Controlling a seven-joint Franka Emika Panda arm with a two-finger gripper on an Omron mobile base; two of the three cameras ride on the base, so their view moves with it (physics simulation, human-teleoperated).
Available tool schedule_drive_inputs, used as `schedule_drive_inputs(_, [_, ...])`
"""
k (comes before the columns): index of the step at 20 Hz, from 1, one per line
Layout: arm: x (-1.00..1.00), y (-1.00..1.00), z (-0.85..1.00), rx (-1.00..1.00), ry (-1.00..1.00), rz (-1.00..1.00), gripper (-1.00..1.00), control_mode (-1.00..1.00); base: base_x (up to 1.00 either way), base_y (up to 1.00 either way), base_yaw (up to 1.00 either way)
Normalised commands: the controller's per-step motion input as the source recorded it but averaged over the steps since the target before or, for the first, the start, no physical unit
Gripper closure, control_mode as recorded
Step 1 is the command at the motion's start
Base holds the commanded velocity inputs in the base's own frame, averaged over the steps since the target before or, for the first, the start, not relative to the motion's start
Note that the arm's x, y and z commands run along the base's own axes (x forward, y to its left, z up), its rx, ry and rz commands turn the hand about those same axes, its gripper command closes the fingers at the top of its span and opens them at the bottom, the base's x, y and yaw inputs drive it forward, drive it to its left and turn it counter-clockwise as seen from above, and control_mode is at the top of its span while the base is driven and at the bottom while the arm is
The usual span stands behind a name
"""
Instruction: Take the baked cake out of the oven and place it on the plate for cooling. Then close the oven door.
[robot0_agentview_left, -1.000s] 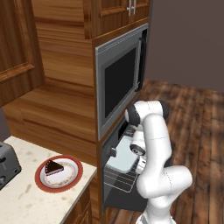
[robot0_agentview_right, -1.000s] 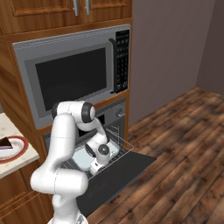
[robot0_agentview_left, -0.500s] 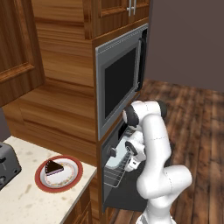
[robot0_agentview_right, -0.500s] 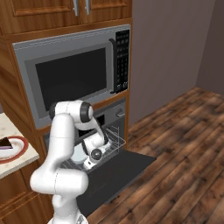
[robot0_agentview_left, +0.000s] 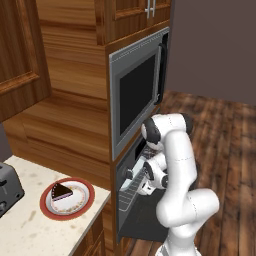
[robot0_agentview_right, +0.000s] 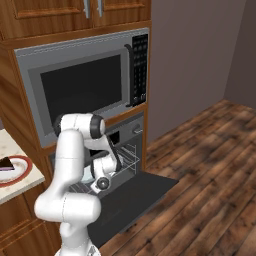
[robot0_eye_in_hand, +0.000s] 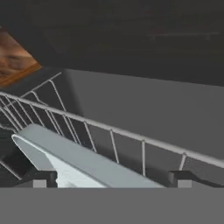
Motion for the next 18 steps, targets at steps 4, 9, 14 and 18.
schedule_drive_inputs(4, [-0.36, -0.69, 1.0, 0.0, 0.08, -0.1, -1.0, -1.0, 0.0, 0.0, 0.0])
schedule_drive_inputs(9, [-0.44, -0.88, 1.0, 0.0, 0.25, -0.13, -1.0, -1.0, 0.0, 0.0, 0.0])
schedule_drive_inputs(14, [-0.51, -0.84, 1.0, 0.0, 0.31, -0.11, -1.0, -1.0, 0.0, 0.0, 0.0])
schedule_drive_inputs(18, [-0.37, -0.96, 0.99, 0.02, 0.29, -0.22, -1.0, -1.0, 0.0, 0.0, 0.0])
